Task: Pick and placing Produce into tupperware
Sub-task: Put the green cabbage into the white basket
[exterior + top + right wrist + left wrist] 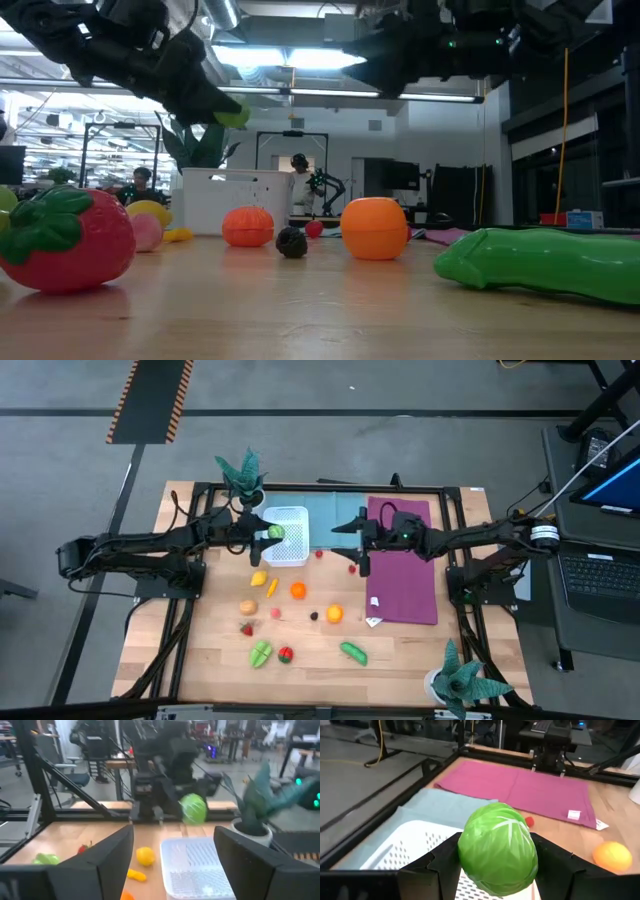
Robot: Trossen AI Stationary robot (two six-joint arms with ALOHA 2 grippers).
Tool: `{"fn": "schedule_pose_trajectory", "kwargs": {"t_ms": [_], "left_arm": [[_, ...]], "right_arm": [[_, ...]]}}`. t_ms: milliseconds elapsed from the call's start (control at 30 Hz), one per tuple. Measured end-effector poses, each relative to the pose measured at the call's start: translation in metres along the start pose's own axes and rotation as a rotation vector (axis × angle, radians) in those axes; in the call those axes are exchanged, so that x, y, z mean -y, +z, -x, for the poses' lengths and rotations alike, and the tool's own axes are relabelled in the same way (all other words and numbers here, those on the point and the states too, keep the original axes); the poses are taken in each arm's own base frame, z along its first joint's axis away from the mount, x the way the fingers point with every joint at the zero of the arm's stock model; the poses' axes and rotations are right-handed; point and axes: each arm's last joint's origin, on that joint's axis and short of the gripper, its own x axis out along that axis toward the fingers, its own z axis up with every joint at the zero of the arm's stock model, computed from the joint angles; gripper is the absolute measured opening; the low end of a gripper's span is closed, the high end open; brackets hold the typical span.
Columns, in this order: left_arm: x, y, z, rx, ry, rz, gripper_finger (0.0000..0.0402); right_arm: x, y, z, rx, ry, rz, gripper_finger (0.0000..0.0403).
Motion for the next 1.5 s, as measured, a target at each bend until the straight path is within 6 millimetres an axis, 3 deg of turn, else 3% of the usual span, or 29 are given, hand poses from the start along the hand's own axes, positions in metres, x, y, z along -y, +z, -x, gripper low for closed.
{"fn": "schedule_pose_trajectory", "kwargs": {"t_ms": [400,633,900,1167,1500], "left_arm": [[0.003,0.016,0.0,-0.238,0.089,-0.004,0.0194],[0.003,0.015,-0.024,-0.398,0.092,-0.022,0.0194],[0.002,0.035,-0.05,-0.524,0.097,-0.074,0.0194],[-0.002,0.027,-0.074,-0.659,0.12,-0.11,0.0194],[-0.007,0.013,-0.077,-0.78,0.142,-0.115,0.0194]], "right_arm": [[0.012,-0.006,0.003,-0.042,-0.043,-0.035,0.0278],[0.015,-0.011,0.004,-0.088,-0.053,-0.044,0.0278],[0.015,-0.015,0.005,-0.129,-0.052,-0.05,0.0278],[0.014,-0.017,0.005,-0.146,-0.052,-0.046,0.0278],[0.014,-0.017,0.005,-0.15,-0.051,-0.032,0.0278]]}}
